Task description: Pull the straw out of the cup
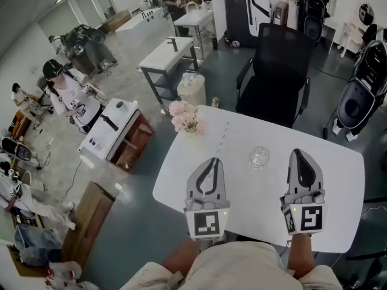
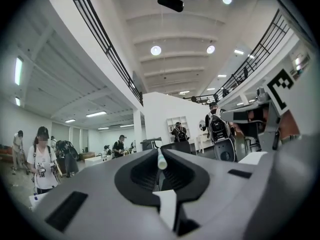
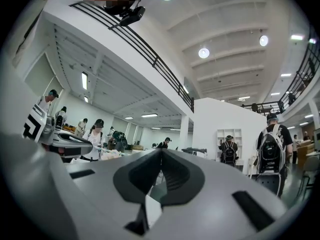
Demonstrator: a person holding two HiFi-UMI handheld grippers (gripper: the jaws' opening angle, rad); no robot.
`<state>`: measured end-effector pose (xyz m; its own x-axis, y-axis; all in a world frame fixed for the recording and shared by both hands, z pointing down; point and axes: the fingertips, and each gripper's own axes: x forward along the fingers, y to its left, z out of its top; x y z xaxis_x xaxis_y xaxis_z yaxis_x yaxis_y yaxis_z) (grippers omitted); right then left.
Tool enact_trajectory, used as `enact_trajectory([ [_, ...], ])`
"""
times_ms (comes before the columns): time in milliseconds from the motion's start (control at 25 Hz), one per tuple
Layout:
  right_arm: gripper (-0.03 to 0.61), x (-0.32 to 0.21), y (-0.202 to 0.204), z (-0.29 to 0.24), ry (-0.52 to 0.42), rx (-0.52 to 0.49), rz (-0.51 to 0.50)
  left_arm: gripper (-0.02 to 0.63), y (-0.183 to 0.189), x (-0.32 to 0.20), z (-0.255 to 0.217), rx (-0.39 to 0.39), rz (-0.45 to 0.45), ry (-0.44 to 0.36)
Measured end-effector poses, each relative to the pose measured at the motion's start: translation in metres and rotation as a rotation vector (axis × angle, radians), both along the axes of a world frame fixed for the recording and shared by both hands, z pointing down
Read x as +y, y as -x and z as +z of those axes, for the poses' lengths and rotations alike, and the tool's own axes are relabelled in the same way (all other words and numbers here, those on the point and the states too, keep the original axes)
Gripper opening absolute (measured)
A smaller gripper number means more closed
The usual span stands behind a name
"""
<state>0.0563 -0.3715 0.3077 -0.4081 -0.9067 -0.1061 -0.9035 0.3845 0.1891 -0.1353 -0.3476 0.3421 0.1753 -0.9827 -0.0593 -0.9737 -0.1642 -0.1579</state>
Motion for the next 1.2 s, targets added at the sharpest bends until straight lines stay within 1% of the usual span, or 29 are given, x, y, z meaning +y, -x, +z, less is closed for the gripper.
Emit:
enact_trajectory([
  [120,0.002,0.0,0.001,-0.008,-0.025,-0.003,0.004,0.025,0.003,0.002,-0.02,0.016,-0.006,-0.058],
  [280,0.002,0.0,-0.002,-0.017,-0.05,-0.007,0.012,0.025,0.003,0.007,-0.041,0.059,-0.013,-0.097],
  [400,0.002,0.002,-0.003,-0.02,-0.061,-0.008,0.013,0.025,0.002,0.011,-0.048,0.049,-0.02,-0.114],
  [520,0.002,0.003,-0.005,-0.022,-0.073,-0.004,0.017,0.025,0.0,0.012,-0.052,0.01,-0.015,-0.134],
  [640,0.002,0.003,-0.007,-0.024,-0.076,-0.004,0.023,0.025,-0.002,0.012,-0.054,-0.045,-0.002,-0.143],
  [720,0.002,0.003,-0.006,-0.023,-0.075,0.0,0.023,0.025,-0.002,0.012,-0.054,-0.064,0.001,-0.144],
  [880,0.002,0.004,-0.005,-0.023,-0.074,0.005,0.018,0.025,-0.001,0.01,-0.053,-0.037,-0.004,-0.142],
  [1080,0.002,0.006,-0.002,-0.029,-0.085,0.001,0.01,0.025,-0.003,0.009,-0.055,-0.045,0.0,-0.147],
  [1200,0.002,0.005,-0.003,-0.033,-0.09,-0.014,0.02,0.025,-0.006,0.008,-0.055,-0.014,0.005,-0.14],
])
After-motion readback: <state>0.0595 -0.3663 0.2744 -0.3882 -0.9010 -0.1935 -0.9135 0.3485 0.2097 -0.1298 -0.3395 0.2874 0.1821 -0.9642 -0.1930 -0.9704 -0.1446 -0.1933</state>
